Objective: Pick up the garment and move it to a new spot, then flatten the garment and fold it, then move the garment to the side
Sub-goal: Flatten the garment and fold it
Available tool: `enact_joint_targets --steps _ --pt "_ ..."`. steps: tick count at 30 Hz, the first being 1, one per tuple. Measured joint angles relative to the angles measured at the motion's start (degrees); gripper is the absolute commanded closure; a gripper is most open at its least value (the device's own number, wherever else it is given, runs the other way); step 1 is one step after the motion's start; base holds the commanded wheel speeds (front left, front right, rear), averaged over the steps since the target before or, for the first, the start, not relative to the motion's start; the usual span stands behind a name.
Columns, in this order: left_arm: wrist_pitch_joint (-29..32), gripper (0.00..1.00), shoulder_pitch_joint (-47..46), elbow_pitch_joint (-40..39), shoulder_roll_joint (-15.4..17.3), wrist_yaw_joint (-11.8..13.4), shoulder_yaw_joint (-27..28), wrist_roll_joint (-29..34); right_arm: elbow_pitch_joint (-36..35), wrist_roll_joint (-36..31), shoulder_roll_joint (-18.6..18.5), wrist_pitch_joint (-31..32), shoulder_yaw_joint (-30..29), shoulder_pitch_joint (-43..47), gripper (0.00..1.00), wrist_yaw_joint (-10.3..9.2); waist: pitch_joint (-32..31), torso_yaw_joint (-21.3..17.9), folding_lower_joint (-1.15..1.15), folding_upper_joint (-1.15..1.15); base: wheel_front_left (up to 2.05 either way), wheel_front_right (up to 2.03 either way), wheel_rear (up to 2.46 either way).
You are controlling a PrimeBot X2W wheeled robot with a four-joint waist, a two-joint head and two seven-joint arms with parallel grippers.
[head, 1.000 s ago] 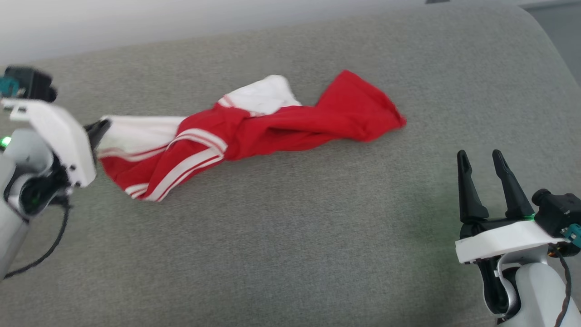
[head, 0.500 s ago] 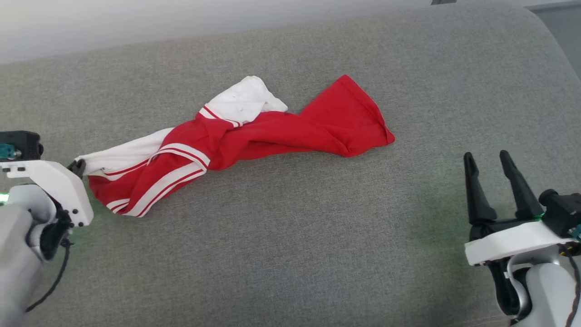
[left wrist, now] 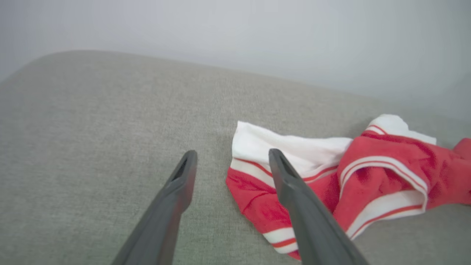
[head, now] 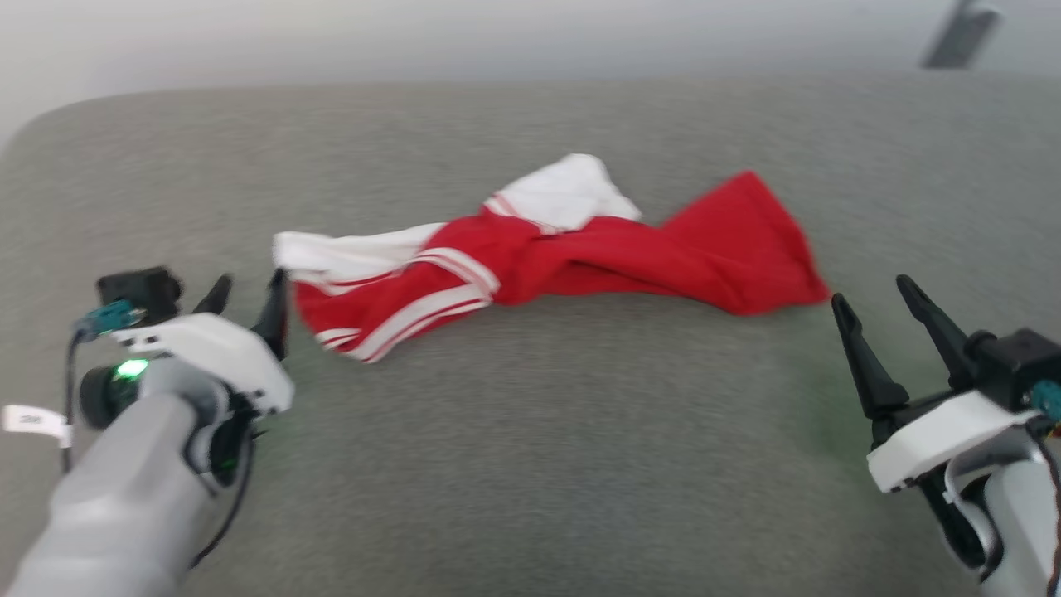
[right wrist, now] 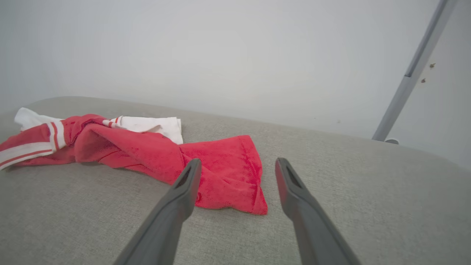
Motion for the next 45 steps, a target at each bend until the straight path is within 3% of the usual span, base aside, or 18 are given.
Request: enact_joint_targets --steps 3,7,11,18,24,28,37,38,39,40,41,45 --pt "-0.1 0.00 3.4 -8.1 -2.4 2.8 7.1 6.3 1.0 2.4 -3.2 3.3 3.4 -2.4 0.00 0.00 -0.6 3.6 0.00 0.00 0.00 0.00 0.00" --pt "-0.1 0.00 15.0 -19.5 -8.3 5.4 16.6 15.0 2.5 5.1 -8.4 8.1 7.2 -7.1 0.00 0.00 -1.1 9.0 0.00 0.00 0.00 0.00 0.00" --pt "-0.1 0.00 23.0 -29.3 -13.1 6.5 23.0 25.6 5.5 9.1 -12.5 12.6 10.4 -13.4 0.00 0.00 -1.2 14.5 0.00 0.00 0.00 0.00 0.00" --pt "-0.1 0.00 32.3 -40.7 -19.8 5.9 27.8 39.8 11.6 16.5 -20.6 23.5 20.3 -25.1 0.00 0.01 0.5 23.3 0.00 0.00 0.00 0.00 0.00" --pt "-0.1 0.00 35.3 -44.2 -23.0 3.2 28.7 43.2 14.2 25.3 -27.2 38.0 28.6 -33.6 0.00 0.00 4.8 28.0 0.00 0.00 0.00 0.00 0.00" --pt "-0.1 0.00 35.7 -45.6 -23.5 2.3 29.3 44.2 14.4 29.7 -28.8 47.0 33.0 -39.2 0.00 0.00 8.1 29.8 0.00 0.00 0.00 0.00 0.00" --pt "-0.1 0.00 35.4 -48.2 -23.7 3.3 27.2 41.4 14.2 35.0 -29.5 53.3 41.0 -44.8 0.00 -0.01 12.8 31.2 0.00 0.00 0.00 0.00 0.00" --pt "-0.1 0.00 35.2 -48.3 -23.7 3.5 26.8 41.2 13.9 35.4 -29.6 53.3 41.9 -45.0 0.21 -0.02 12.9 31.2 0.00 0.00 0.00 0.00 0.00" --pt "-0.1 0.00 35.0 -48.3 -23.8 3.6 26.6 41.2 13.5 35.8 -29.8 53.3 42.6 -45.3 0.63 -0.02 13.0 31.2 0.00 0.00 0.00 0.00 0.00" --pt "-0.1 0.00 34.8 -48.3 -23.8 3.8 26.5 41.0 13.2 36.5 -30.0 52.9 43.1 -45.5 0.90 -0.02 13.1 31.2 0.00 0.00 0.00 0.00 0.00" --pt "-0.1 0.00 34.7 -48.3 -23.7 3.9 26.3 40.8 12.9 37.0 -30.2 52.1 43.7 -45.5 1.00 -0.02 13.1 31.2 0.00 0.00 0.00 0.00 0.00" --pt "-0.1 0.00 33.8 -47.7 -23.8 4.0 26.1 40.6 12.2 37.8 -30.9 46.3 45.8 -45.4 1.00 0.00 12.1 31.2 0.00 0.00 0.00 0.00 0.00"
